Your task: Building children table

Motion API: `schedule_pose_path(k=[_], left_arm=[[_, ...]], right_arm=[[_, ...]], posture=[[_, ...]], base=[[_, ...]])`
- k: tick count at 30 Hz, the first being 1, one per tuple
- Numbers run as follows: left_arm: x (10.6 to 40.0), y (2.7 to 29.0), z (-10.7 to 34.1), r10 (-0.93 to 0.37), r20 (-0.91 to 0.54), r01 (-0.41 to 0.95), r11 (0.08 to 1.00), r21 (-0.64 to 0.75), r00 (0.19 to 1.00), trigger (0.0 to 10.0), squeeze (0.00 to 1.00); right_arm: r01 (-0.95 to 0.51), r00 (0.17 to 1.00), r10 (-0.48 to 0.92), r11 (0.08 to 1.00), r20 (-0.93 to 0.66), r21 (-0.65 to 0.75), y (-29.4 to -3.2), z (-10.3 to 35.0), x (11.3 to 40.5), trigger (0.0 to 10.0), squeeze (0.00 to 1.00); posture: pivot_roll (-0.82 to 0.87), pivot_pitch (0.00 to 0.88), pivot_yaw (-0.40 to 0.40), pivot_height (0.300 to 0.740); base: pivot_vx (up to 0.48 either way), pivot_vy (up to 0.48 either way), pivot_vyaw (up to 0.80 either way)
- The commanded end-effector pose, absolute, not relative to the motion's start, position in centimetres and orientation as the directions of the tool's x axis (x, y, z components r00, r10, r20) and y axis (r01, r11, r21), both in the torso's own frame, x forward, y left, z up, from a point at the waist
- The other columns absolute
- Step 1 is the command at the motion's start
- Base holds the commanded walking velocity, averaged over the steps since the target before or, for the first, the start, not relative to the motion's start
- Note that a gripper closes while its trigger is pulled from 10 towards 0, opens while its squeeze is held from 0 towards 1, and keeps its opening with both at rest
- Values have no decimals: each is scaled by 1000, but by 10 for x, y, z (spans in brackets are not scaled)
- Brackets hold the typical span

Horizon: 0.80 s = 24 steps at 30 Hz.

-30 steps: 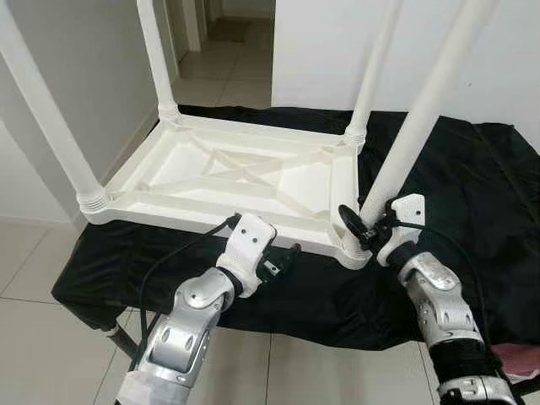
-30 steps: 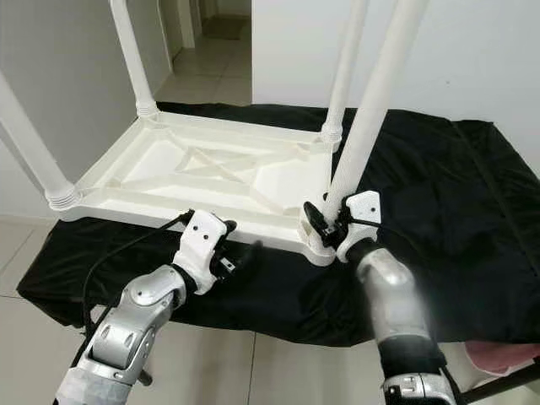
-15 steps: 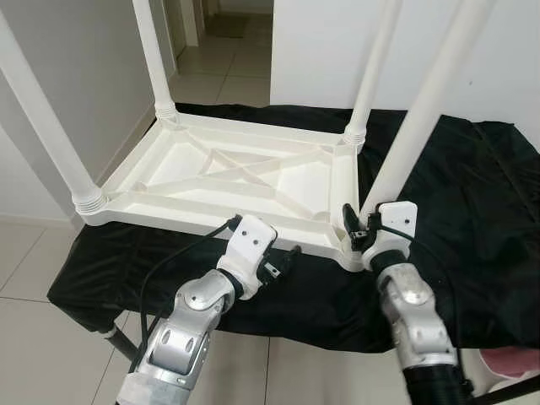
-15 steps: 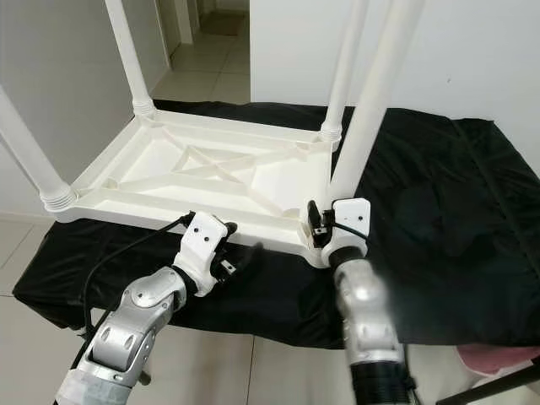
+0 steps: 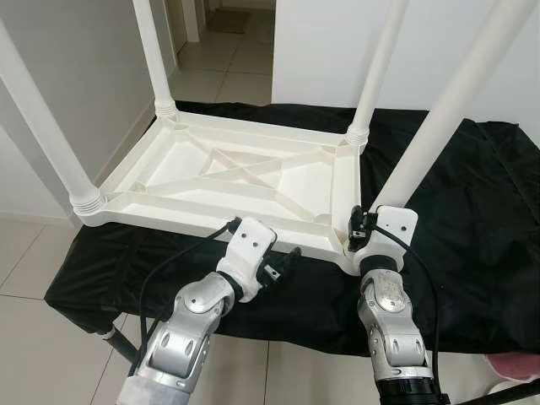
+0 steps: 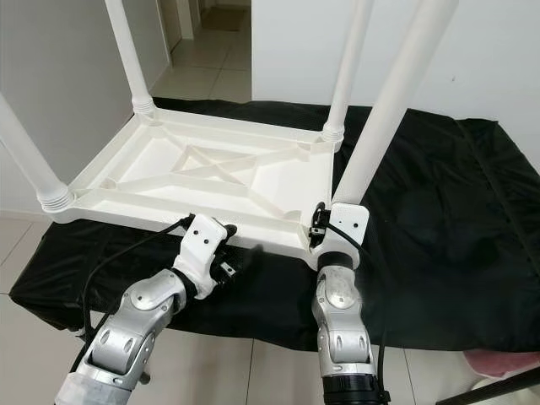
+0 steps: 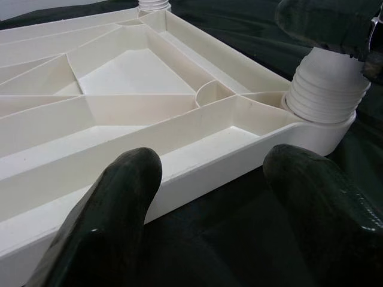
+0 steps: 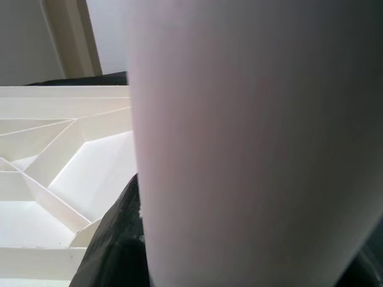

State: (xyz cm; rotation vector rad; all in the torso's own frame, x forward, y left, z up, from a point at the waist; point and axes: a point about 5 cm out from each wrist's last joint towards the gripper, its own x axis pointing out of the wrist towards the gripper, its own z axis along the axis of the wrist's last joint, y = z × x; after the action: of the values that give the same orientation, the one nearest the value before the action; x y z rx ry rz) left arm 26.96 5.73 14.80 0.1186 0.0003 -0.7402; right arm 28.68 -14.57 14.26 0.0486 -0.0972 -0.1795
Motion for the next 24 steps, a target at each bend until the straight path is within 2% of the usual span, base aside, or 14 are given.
schedule_pose_path(k=[1,2,3,4,5,11,13,14,16,17,19,21,24], left_arm=[[269,58,148,-639,-43,639,761,110,768,10000,0],[269,58,148,-639,-43,639,761,110,768,10000,0],[270,58,148,-639,-43,639,761,110,768,10000,0],[270,58,148,-639,-43,639,761,110,768,10000,0],[270,58,149,-639,-42,639,761,111,768,10000,0],[271,58,149,-641,-43,641,759,115,766,10000,0],[272,59,150,-643,-42,642,757,118,765,10000,0],[273,59,150,-643,-42,643,757,118,765,10000,0],[274,58,151,-643,-41,642,757,119,765,10000,0],[275,58,151,-642,-38,641,758,119,766,10000,0],[275,58,151,-642,-38,641,758,119,766,10000,0],[276,57,152,-642,-34,641,758,121,766,10000,0],[276,57,153,-642,-33,641,758,122,766,10000,0]], right_arm=[[142,989,-138,987,-45,74,-141,114,280,10000,0],[142,989,-138,987,-45,74,-141,114,280,10000,0],[123,992,-120,989,-37,86,-139,116,280,10000,769],[123,992,-120,989,-37,86,-139,116,280,10000,769],[91,996,-91,991,-9,100,-139,120,281,10000,1000],[56,997,-60,996,55,74,-146,130,284,10000,1000],[17,996,-21,998,83,52,-158,135,290,10000,1000],[0,996,-4,999,90,48,-162,137,292,10000,365],[-31,995,27,999,98,36,-165,139,295,10000,365],[-63,992,60,998,110,21,-167,143,298,10000,0],[-63,992,60,998,110,21,-167,143,298,10000,0],[-164,975,167,986,147,-33,-169,154,306,10000,0],[-227,958,237,971,161,-76,-170,160,311,10000,0]], posture=[[3,33,35,740],[3,33,35,740],[2,33,36,740],[2,33,36,740],[2,33,36,740],[5,29,36,740],[-3,28,41,740],[-3,28,41,740],[-5,29,43,740],[-6,25,42,740],[-6,25,42,740],[-6,23,43,740],[-7,25,47,740]], base=[[0,0,0],[0,0,0],[0,0,0],[0,0,0],[0,0,0],[0,0,0],[0,0,0],[0,0,0],[0,0,0],[0,0,0],[0,0,0],[0,0,0],[0,0,0]])
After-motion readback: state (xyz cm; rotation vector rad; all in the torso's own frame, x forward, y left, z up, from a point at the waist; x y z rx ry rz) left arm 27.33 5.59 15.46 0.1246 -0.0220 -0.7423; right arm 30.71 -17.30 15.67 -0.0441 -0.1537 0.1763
